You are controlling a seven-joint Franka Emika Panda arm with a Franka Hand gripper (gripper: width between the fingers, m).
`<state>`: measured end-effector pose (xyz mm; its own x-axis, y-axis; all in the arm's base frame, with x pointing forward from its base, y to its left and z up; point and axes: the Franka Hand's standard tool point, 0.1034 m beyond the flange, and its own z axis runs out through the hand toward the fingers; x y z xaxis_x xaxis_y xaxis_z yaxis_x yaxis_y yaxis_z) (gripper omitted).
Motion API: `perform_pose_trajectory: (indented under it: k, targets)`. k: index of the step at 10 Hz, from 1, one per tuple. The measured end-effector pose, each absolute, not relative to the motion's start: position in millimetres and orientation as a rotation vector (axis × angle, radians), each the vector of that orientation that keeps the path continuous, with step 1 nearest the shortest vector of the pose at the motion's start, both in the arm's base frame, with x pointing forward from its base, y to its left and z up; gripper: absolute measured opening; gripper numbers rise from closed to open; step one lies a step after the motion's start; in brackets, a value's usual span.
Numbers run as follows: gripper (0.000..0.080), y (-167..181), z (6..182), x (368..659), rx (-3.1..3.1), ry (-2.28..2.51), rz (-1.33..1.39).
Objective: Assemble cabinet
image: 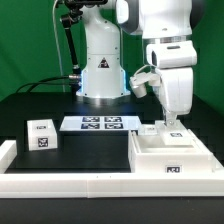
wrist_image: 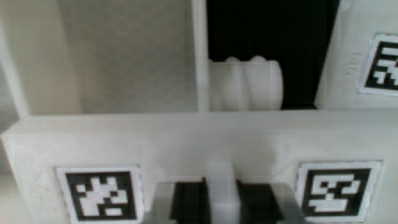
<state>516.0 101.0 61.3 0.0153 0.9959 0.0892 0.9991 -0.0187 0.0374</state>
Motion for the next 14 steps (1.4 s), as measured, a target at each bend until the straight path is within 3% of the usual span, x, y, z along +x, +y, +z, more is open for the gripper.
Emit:
perform_pose_trajectory:
  k: [5,14]
  targets:
    - [0.0068,103,61.4,519,-2.245,-2.140,-0.146]
    - [0.0068,106,61.5,569,-2.255,-2.117,-0.152]
